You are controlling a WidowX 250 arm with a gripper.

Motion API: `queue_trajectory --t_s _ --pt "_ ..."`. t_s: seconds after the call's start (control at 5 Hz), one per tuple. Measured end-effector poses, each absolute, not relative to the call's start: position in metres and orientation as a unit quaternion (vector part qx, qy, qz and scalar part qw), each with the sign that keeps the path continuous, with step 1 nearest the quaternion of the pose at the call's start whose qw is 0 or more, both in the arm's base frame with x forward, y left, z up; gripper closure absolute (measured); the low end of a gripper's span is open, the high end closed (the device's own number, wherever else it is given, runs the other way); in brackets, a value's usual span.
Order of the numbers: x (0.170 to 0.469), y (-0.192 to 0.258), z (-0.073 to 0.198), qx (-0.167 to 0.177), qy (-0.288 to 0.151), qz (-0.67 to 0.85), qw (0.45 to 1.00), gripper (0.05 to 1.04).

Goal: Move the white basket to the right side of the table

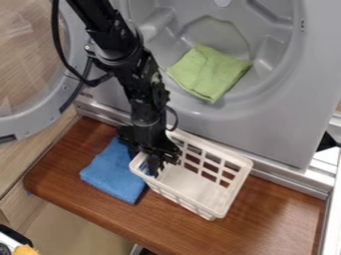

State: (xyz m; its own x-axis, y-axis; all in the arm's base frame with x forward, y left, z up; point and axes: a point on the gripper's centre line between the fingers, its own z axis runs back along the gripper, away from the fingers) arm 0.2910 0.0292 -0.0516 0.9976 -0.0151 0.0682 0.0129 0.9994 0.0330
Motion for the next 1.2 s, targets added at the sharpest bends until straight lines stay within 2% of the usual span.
queue_trajectory --t_s 0.2,0.6,1.0,1.2 --pt "0.292 0.030 -0.050 0.019 -0.032 -0.009 0.999 0.880" --pt "0.297 0.015 -0.030 0.009 -0.056 -0.029 0.998 0.959" --pt "0.289 0.002 -0.006 -0.028 -0.098 -0.051 0.993 0.983" --pt "0.279 -0.005 0.007 -0.050 -0.098 -0.058 0.992 0.983"
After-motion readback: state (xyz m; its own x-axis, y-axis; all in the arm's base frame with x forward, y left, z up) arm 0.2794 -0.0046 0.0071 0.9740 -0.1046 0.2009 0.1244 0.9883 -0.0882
